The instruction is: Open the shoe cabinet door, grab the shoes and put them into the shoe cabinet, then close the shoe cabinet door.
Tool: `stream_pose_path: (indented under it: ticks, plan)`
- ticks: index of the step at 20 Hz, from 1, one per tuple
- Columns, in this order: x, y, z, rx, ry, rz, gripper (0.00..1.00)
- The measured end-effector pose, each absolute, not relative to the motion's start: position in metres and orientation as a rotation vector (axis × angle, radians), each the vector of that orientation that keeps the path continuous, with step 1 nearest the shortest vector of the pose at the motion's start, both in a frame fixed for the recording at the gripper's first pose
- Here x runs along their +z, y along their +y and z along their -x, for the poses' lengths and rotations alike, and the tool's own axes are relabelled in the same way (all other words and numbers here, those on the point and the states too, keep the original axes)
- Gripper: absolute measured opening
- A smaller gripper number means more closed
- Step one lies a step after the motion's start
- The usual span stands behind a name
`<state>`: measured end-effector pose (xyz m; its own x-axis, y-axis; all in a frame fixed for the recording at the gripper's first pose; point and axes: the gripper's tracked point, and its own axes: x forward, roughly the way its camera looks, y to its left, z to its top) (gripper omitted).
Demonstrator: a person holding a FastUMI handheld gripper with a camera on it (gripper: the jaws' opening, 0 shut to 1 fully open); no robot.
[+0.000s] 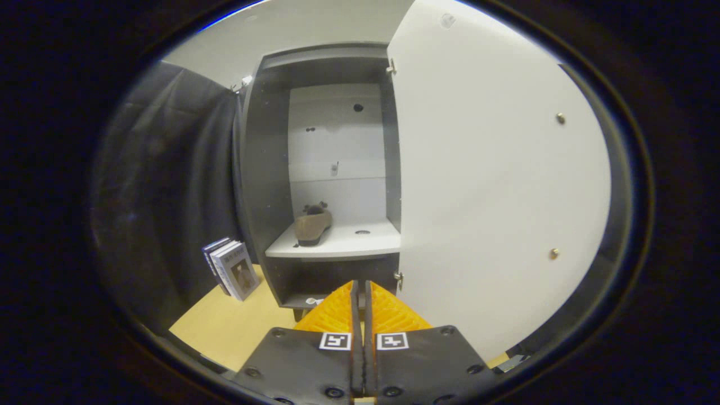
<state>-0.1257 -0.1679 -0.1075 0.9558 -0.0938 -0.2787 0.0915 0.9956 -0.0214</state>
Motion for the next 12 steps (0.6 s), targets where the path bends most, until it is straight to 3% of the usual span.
stream_pose_path:
  ticks: [4, 12]
  plan:
    - [-0.178, -0.143, 0.095, -0.046, 0.372, 0.033, 0.03]
    - [-0.354, -0.1, 0.089, 0.042, 0.719, 0.02, 0.03]
